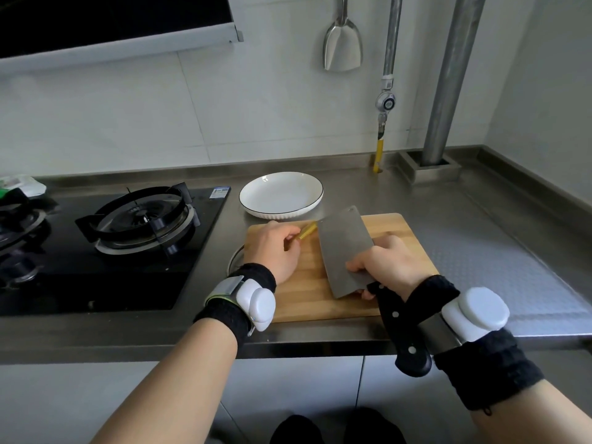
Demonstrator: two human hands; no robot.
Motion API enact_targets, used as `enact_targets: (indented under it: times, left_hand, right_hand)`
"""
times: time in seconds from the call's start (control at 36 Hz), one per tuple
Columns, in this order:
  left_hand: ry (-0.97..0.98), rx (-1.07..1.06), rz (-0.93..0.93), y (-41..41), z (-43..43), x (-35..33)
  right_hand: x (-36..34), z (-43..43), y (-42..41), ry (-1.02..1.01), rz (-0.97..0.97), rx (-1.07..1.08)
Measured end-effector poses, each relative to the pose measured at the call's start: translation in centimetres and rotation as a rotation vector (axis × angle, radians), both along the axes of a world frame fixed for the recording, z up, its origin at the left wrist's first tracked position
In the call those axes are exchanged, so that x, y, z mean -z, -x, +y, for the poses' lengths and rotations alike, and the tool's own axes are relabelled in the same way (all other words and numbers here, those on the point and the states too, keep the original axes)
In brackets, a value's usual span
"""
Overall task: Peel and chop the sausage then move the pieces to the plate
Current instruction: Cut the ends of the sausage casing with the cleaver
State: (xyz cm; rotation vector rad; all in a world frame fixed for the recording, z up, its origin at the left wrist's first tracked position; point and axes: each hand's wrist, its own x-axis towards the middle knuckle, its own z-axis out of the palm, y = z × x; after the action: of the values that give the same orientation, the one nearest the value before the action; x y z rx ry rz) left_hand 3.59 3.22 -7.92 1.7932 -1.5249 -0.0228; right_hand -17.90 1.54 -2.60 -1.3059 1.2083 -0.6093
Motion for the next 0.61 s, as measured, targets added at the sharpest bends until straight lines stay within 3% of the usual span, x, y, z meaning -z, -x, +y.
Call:
enact_targets:
  times: [0.22, 0.61]
  left_hand:
    - [-0.007, 0.018, -0.101, -0.10, -0.03, 0.07]
    - [-0.105, -0.006, 0.048, 0.28, -0.09, -0.39]
  right_hand:
    - [-0.52, 0.24, 0.07, -0.006, 0.017, -0.038]
    - [-0.33, -0.11, -0.13, -0.009, 0.020, -0.025]
